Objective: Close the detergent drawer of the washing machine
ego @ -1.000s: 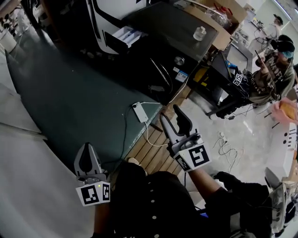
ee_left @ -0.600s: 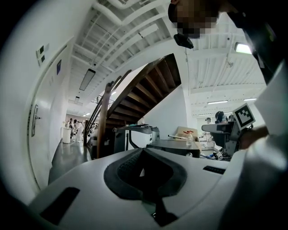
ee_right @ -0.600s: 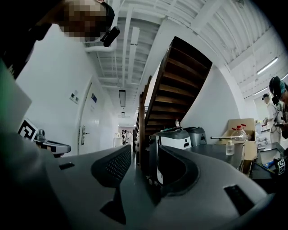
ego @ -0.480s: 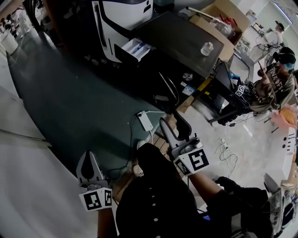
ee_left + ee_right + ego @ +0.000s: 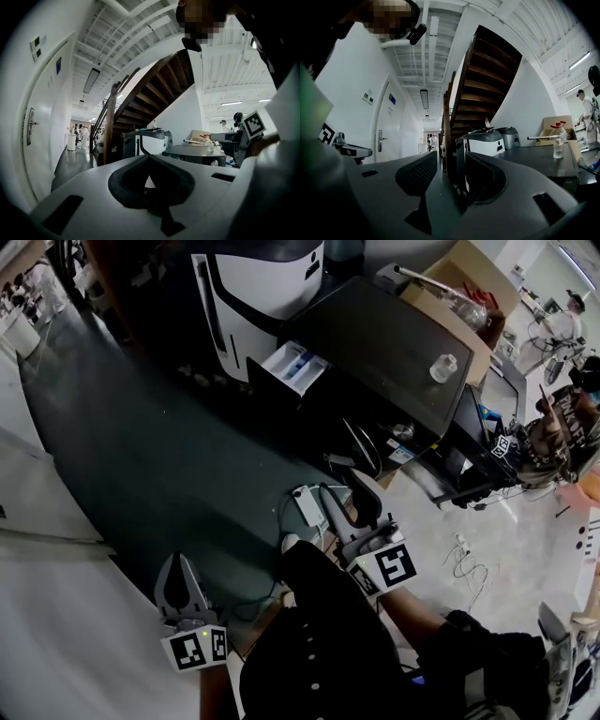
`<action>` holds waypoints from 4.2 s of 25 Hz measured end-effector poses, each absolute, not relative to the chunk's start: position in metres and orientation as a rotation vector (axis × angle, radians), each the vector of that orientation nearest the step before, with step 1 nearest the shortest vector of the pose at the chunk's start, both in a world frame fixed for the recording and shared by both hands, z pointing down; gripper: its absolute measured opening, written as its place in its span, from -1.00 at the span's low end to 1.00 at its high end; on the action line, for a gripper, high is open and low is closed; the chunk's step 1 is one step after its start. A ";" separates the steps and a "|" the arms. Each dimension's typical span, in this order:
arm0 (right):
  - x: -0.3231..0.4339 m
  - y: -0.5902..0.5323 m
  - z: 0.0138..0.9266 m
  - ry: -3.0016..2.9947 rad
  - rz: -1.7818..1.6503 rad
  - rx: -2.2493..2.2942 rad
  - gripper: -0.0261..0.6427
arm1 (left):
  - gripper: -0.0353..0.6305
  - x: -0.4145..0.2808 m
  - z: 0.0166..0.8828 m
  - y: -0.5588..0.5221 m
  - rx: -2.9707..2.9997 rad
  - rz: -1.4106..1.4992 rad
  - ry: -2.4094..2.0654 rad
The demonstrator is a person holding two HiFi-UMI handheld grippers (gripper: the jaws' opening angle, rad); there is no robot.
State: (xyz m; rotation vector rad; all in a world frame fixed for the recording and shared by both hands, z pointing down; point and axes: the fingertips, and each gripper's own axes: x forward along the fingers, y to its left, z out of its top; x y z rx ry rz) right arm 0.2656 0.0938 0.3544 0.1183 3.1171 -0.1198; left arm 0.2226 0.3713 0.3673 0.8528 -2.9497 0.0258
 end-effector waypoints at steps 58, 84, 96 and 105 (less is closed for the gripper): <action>-0.073 0.028 0.224 2.971 -0.055 -0.823 -0.37 | -0.86 -0.262 0.239 0.314 1.535 0.071 -2.747; -0.035 -0.070 0.325 2.826 -0.107 -1.461 -0.37 | -0.86 -0.256 0.250 0.063 2.223 0.114 -2.260; -0.019 -0.010 0.464 2.929 -0.247 -1.857 -0.37 | -0.86 -0.240 0.300 0.037 2.419 0.220 -1.943; -0.007 0.023 0.538 2.970 -0.471 -1.963 -0.35 | -0.86 -0.225 0.333 0.034 2.442 0.280 -1.811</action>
